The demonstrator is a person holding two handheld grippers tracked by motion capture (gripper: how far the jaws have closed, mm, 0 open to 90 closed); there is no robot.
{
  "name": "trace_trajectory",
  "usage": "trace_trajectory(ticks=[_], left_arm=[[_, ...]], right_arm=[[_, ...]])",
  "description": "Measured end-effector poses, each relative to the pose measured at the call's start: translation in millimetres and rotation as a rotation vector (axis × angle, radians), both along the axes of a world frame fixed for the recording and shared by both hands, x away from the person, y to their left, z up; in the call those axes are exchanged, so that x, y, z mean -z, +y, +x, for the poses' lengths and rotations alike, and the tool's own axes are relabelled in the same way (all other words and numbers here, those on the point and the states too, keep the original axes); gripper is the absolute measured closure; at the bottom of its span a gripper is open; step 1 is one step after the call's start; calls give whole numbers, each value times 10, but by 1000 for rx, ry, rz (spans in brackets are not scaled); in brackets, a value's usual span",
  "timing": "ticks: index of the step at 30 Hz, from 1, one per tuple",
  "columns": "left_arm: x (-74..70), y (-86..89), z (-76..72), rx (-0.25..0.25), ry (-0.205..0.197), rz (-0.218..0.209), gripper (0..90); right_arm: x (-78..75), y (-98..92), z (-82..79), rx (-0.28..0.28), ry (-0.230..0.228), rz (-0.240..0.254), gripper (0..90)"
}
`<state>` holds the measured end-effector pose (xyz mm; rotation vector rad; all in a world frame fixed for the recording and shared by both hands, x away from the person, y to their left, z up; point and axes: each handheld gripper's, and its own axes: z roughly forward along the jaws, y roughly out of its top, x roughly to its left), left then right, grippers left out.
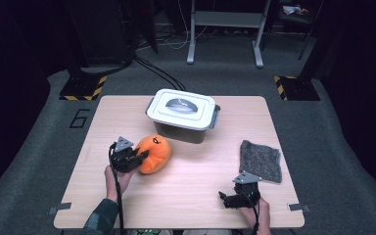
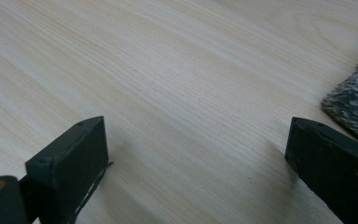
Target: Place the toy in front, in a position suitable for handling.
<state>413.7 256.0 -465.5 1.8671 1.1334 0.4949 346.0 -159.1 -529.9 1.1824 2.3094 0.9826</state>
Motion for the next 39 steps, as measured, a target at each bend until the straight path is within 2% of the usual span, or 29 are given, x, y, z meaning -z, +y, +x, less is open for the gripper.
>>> trace_trajectory(ticks=[6, 15, 24, 34, 35, 39], left_arm=[[-77, 14, -49, 37, -14, -30, 701], [-182, -83, -153, 112, -30, -14, 701], [-175, -265, -182, 207, -13, -23, 699], [-191, -455, -209, 293, -23, -46, 695], [-195, -476, -208, 314, -26, -42, 694], [-183, -549, -201, 343, -24, -41, 691]], right_arm=[[0, 0, 0, 0, 0, 0, 50], [0, 0, 0, 0, -1, 0, 50], [0, 0, 1, 1, 0, 0, 51], [0, 0, -1, 0, -1, 0, 51], [0, 0, 0, 0, -1, 0, 51], [1, 0, 0, -1, -1, 1, 51]])
